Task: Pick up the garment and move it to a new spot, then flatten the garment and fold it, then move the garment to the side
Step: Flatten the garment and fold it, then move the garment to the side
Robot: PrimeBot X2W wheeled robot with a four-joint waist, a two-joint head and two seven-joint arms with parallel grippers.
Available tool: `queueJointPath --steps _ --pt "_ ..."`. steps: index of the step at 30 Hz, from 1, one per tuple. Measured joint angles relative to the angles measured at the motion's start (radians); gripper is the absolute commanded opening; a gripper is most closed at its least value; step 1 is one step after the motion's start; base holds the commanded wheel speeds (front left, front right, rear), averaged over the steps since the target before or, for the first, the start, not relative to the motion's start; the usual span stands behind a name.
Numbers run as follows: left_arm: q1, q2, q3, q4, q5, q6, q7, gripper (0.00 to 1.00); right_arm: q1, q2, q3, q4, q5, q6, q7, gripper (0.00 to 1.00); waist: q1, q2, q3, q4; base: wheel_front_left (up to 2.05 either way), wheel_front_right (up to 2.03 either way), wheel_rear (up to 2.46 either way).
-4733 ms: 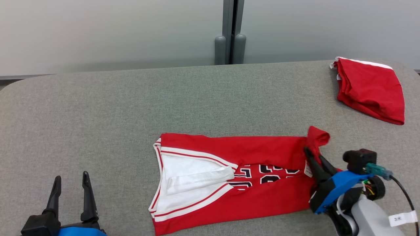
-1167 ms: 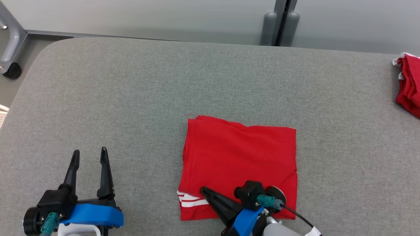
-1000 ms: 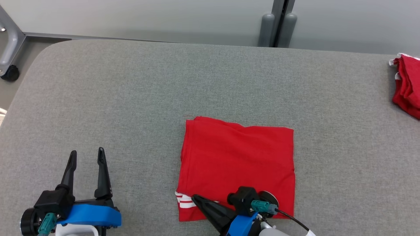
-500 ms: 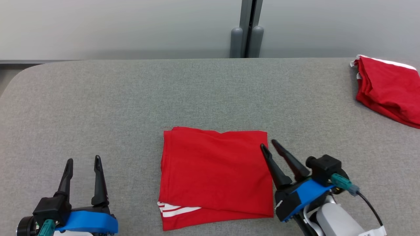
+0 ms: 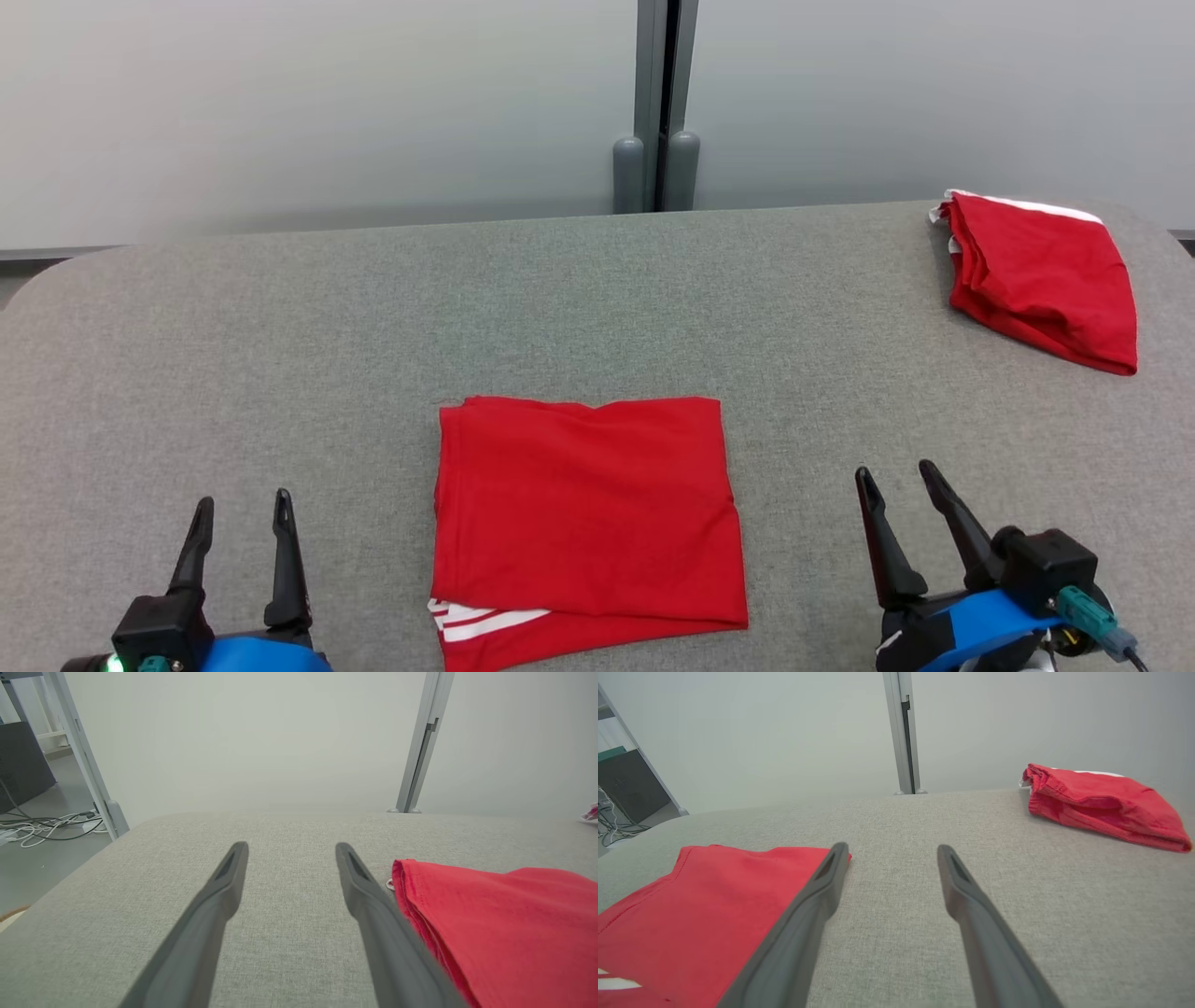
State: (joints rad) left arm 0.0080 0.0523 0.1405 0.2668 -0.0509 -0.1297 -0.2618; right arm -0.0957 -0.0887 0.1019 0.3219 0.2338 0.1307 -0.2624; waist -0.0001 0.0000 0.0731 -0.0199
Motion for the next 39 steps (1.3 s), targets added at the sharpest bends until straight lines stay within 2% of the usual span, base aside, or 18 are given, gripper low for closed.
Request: queueJointPath --steps 8,17,39 --pt "0.035 0.000 -0.015 0.019 0.031 0.002 0.000 1.00 0.066 0.021 -0.027 -0.017 -0.044 0.000 0.000 1.00 0.0000 0.0000 -0.039 0.005 0.00 0.00 0.00" --pt "0.066 0.016 -0.028 0.013 0.061 0.026 0.000 1.00 0.093 0.033 -0.037 -0.015 -0.086 0.000 0.000 1.00 0.0000 0.0000 -0.065 0.027 0.00 0.00 0.00" --pt "0.069 0.026 -0.040 0.003 0.040 0.046 0.000 1.00 0.093 0.037 -0.044 0.016 -0.101 0.000 0.000 1.00 0.0001 -0.0001 -0.065 0.037 0.00 0.00 0.00"
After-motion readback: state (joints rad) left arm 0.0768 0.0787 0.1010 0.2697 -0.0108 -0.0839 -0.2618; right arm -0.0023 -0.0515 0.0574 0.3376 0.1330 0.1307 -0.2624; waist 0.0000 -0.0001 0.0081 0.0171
